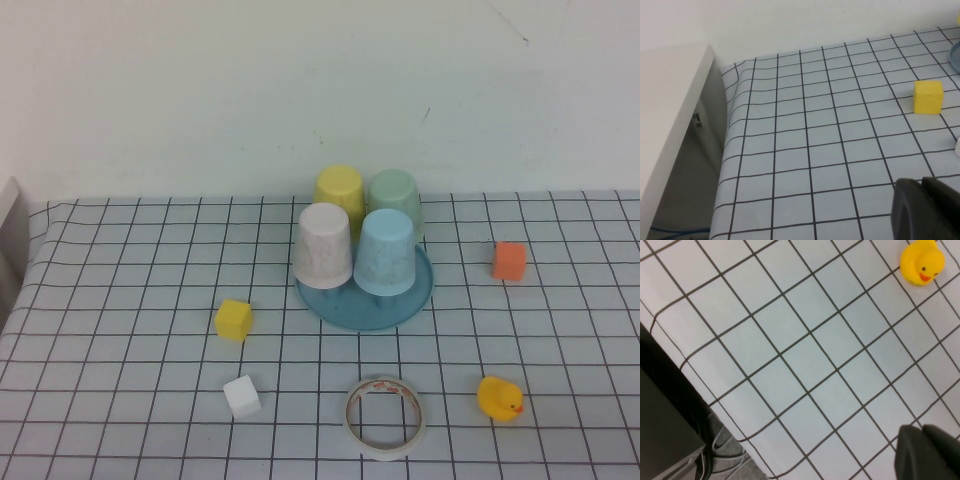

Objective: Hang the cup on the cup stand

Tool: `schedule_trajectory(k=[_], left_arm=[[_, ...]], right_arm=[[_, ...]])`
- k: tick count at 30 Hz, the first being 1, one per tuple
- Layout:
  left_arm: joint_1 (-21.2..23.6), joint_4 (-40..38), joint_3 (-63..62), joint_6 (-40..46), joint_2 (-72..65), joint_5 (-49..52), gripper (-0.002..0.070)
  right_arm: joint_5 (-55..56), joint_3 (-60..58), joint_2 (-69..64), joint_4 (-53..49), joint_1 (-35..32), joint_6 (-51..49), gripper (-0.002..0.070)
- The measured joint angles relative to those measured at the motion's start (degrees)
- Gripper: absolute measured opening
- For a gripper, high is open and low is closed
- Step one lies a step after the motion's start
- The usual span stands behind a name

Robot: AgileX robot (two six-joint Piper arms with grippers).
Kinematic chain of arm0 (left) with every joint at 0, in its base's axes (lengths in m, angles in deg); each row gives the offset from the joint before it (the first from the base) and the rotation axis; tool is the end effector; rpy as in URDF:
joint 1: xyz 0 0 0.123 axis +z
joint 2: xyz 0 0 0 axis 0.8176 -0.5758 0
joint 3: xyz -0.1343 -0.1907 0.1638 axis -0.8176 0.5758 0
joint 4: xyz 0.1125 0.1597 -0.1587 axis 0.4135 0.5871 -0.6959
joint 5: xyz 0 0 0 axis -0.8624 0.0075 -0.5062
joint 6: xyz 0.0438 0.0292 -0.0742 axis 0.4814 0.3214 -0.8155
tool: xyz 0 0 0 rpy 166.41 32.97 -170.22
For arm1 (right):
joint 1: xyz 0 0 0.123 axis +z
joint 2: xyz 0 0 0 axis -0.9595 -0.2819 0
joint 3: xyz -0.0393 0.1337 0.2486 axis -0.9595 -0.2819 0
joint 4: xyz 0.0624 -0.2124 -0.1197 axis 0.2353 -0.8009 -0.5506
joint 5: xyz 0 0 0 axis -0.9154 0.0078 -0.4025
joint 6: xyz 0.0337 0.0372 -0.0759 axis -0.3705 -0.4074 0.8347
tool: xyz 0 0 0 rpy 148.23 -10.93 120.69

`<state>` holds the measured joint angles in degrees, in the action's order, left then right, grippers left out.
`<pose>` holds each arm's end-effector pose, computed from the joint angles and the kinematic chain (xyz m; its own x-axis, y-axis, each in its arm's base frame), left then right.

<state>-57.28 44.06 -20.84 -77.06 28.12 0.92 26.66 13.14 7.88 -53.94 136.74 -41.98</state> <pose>0.0535 -0.0027 0.1798 -0.2264 0.0641 -0.9719 0.0589 0.9969 0.0520 0.0810 0.0936 0.2432 -0.4258 -0.7478 -0.5094 -0.7508 0.6062 -0.2624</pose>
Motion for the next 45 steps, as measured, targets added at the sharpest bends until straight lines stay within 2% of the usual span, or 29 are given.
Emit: schedule_trajectory(k=[9,12,16,24,29,40,45], left_arm=[[0.0,0.0,0.0,0.0,0.0,0.0,-0.0001],[0.0,0.0,0.0,0.0,0.0,0.0,-0.0001],[0.0,0.0,0.0,0.0,0.0,0.0,-0.0001],[0.0,0.0,0.0,0.0,0.0,0.0,-0.0001],[0.0,0.0,0.0,0.1,0.0,0.0,-0.0001],[0.0,0.0,0.0,0.1,0.0,0.0,-0.0001],[0.0,0.0,0.0,0.1,0.0,0.0,-0.0001]], right_arm=[[0.0,0.0,0.9,-0.3,-0.1,0.1,-0.0001],[0.7,0.0,3.8,-0.5,-3.5,0.9,-0.0001],[9.1,-1.2,12.4,0.1,-16.9,0.9,-0.0001],[33.7,-10.7,29.5,0.1,-41.9,1.4,-0.0001],[39.2,-13.9,36.0,0.1,-53.0,1.3,-0.0001],[40.9,-14.4,38.0,3.1,-57.0,2.1,-0.0001],[40.8,-15.0,40.5,8.5,-59.3,12.3,-0.0001]])
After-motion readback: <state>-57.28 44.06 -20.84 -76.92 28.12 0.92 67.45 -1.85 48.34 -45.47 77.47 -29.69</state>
